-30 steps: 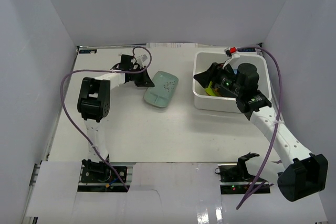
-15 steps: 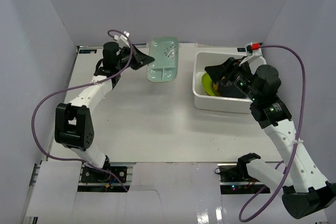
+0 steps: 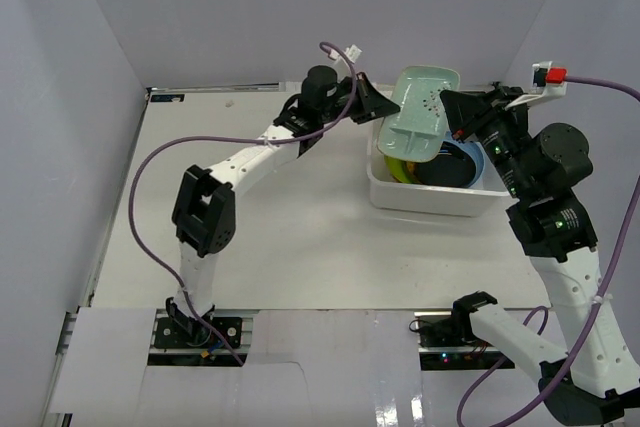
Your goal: Place the plates into the plastic bin on the countertop
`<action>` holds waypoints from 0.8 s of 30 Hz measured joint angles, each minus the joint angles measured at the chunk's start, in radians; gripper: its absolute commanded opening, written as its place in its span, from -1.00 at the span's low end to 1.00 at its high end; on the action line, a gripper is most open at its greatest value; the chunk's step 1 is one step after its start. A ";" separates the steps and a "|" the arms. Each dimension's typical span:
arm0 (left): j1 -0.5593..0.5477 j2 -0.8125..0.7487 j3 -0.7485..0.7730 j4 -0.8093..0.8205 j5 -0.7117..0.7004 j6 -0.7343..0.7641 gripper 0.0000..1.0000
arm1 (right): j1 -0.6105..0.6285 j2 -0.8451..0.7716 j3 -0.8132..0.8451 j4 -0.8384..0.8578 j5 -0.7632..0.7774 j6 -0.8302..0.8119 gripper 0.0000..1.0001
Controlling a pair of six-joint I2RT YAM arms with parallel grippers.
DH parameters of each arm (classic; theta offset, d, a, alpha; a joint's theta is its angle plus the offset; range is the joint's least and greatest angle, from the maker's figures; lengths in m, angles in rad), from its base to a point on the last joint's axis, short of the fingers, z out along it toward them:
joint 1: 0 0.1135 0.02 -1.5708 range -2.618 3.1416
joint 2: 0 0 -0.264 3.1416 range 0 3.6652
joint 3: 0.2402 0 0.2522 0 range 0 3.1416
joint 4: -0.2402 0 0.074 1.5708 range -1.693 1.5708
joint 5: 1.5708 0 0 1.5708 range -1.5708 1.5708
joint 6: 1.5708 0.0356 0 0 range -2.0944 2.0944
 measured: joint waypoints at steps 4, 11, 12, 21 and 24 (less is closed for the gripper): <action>-0.055 0.197 0.205 -0.063 -0.056 0.014 -1.00 | -0.001 -0.002 -0.005 -0.010 0.017 -0.013 -0.81; -0.099 0.476 0.494 -0.193 -0.109 0.037 -1.00 | -0.001 -0.024 -0.044 -0.032 0.022 -0.024 -0.79; -0.102 0.499 0.513 -0.205 -0.116 0.042 -1.00 | -0.001 -0.026 -0.052 -0.031 0.018 -0.024 -0.78; -0.116 0.608 0.590 -0.221 -0.142 0.106 -0.96 | -0.001 -0.029 -0.156 -0.024 -0.030 -0.017 -0.58; -0.117 0.608 0.583 -0.221 -0.144 0.126 -0.26 | -0.001 -0.029 -0.179 -0.020 -0.027 -0.014 -0.44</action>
